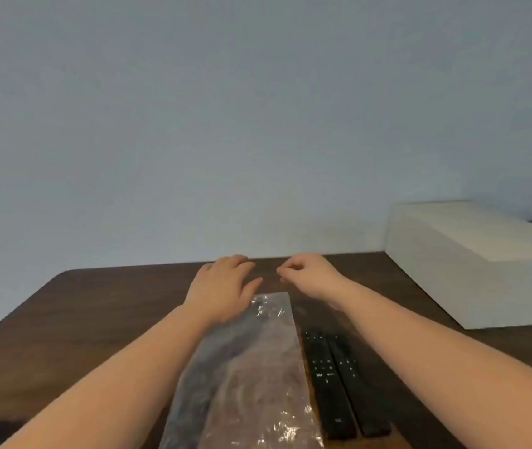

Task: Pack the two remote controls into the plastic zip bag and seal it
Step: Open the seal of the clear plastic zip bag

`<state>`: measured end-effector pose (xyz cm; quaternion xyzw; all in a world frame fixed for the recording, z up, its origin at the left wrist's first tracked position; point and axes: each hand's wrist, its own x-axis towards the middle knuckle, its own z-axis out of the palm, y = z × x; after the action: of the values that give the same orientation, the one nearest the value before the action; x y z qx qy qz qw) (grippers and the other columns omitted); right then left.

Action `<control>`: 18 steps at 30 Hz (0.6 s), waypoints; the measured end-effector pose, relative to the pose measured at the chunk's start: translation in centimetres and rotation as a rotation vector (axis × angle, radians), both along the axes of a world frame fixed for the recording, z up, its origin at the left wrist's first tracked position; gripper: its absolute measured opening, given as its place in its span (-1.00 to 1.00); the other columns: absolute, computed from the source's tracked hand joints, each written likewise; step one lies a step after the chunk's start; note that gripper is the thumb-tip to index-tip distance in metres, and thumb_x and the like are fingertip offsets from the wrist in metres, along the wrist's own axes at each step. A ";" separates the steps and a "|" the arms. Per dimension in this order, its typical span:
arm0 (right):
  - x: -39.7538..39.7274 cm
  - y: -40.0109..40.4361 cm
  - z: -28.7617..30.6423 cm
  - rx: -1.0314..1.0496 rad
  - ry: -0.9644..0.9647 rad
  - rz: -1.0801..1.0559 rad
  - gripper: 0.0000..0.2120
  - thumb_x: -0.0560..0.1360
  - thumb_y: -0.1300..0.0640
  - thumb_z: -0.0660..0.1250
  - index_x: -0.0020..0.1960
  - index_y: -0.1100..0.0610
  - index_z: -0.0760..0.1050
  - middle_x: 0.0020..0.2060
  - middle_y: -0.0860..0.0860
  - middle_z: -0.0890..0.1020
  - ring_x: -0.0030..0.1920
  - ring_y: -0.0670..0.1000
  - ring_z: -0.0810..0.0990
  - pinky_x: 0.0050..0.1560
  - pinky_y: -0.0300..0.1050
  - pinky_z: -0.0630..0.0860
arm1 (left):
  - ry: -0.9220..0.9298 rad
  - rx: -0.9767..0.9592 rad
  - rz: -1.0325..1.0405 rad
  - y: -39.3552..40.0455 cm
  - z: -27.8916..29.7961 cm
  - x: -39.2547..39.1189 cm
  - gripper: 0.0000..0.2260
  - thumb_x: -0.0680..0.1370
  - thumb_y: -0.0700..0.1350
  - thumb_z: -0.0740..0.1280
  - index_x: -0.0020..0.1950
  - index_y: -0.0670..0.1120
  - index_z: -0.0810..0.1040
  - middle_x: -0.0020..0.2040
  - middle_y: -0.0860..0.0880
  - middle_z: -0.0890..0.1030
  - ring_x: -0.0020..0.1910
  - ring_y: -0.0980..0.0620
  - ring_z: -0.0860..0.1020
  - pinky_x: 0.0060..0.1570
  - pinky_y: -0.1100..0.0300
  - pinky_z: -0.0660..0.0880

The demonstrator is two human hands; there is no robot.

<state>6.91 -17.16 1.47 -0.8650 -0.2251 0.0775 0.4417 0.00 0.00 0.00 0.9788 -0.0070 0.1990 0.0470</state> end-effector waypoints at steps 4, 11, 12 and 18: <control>-4.2 -1.8 -3.1 -0.045 -0.043 0.023 -0.76 0.55 0.06 0.28 -0.01 0.20 0.63 -0.03 0.05 0.65 -0.02 0.02 0.56 -0.04 -0.12 0.44 | 0.101 0.047 -0.007 -0.7 -3.2 -4.3 -0.68 0.55 0.11 0.14 0.22 0.01 0.46 0.26 0.01 0.49 0.22 -0.04 0.43 0.14 -0.01 0.43; -10.4 -4.6 -6.1 -0.031 -0.070 0.021 -0.76 0.54 0.07 0.29 -0.06 0.21 0.64 -0.06 0.07 0.69 0.01 0.05 0.61 0.00 -0.09 0.48 | 0.247 -0.167 -0.083 -3.0 -5.8 -12.4 -0.65 0.41 0.23 0.32 0.03 0.02 0.59 0.04 0.07 0.64 -0.01 0.10 0.57 0.05 0.09 0.53; -10.9 -4.9 -6.4 -0.038 -0.068 0.019 -0.77 0.54 0.08 0.29 -0.07 0.20 0.64 -0.07 0.06 0.69 0.00 0.04 0.61 0.01 -0.09 0.48 | 0.291 -0.165 -0.113 -3.4 -6.1 -13.4 -0.62 0.37 0.27 0.34 0.02 0.04 0.60 0.03 0.09 0.64 -0.01 0.11 0.56 0.05 0.09 0.52; -13.3 -5.3 -6.4 -0.057 -0.081 0.018 -0.76 0.52 0.11 0.29 -0.11 0.25 0.64 -0.11 0.08 0.70 -0.06 0.08 0.63 0.01 -0.04 0.53 | 0.268 -0.080 -0.206 -3.8 -7.5 -15.4 -0.67 0.39 0.23 0.35 -0.02 0.03 0.62 -0.02 0.06 0.66 -0.03 0.07 0.56 0.01 0.06 0.52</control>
<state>-6.41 -22.50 -4.94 -0.8776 -0.2481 0.0526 0.4068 -15.45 -3.78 -7.52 0.9881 -0.0930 0.0610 0.1066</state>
